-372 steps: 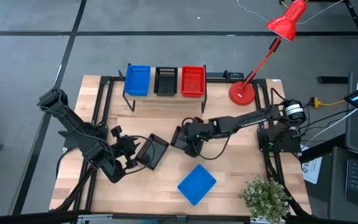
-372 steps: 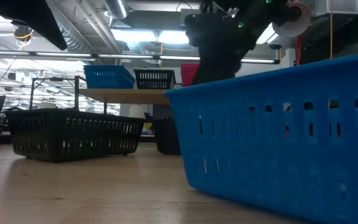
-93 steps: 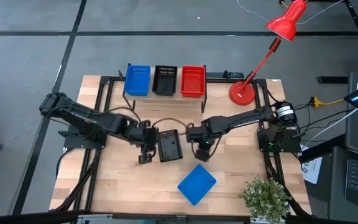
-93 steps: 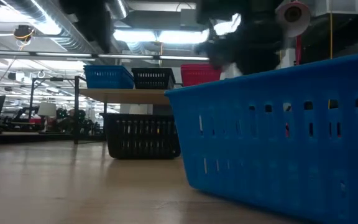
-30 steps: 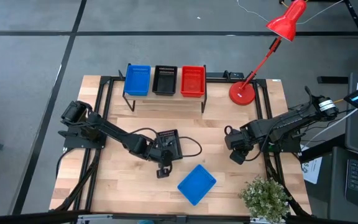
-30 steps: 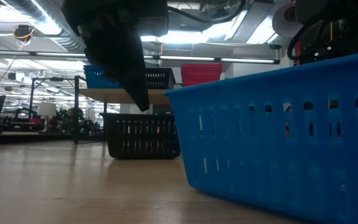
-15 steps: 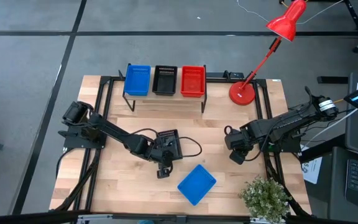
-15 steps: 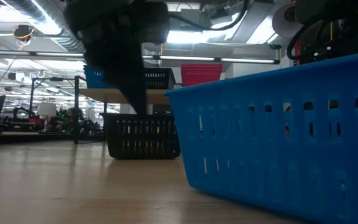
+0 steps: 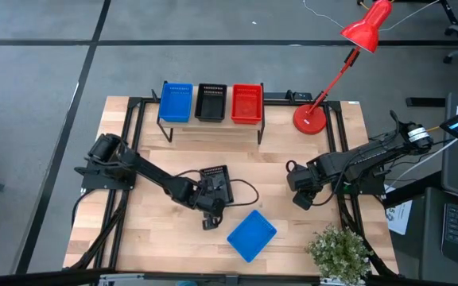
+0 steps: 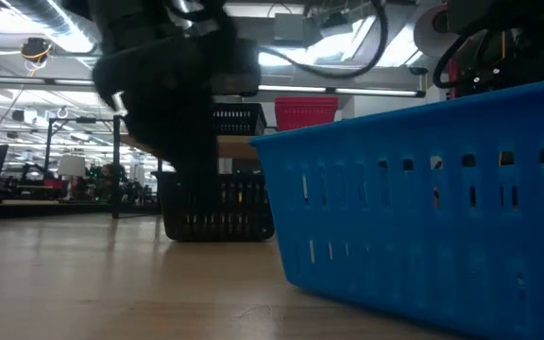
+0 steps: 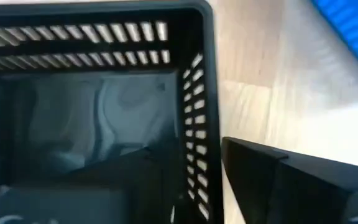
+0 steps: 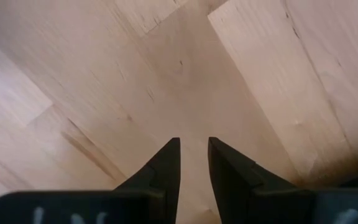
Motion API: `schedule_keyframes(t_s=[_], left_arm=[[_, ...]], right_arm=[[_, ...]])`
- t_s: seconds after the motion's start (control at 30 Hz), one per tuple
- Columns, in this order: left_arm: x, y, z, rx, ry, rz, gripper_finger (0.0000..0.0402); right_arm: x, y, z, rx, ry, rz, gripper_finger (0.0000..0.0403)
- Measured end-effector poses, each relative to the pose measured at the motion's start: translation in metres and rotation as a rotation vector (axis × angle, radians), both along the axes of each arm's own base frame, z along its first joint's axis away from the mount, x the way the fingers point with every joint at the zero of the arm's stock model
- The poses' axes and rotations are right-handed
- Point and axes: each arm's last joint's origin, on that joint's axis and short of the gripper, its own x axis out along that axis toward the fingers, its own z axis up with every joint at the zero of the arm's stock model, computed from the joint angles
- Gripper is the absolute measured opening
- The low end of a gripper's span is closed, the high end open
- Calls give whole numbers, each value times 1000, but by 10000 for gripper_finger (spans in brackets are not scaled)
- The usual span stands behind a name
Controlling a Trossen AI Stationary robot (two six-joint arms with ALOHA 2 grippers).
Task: Stack baskets on shelf by color
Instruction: Stack the black bin on top of the black bins on the shelf
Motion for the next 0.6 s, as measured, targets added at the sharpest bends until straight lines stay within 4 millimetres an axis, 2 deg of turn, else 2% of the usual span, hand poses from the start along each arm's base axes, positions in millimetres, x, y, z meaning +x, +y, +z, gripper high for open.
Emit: schedule_keyframes(t_s=[0.23, 0.6], left_arm=[[-2, 2, -3, 16, 27, 4, 10], [-2, 5, 3, 85, -5, 18, 0]], right_arm=[[2, 1, 0, 7, -18, -20, 81], [2, 1, 0, 9, -20, -52, 81]])
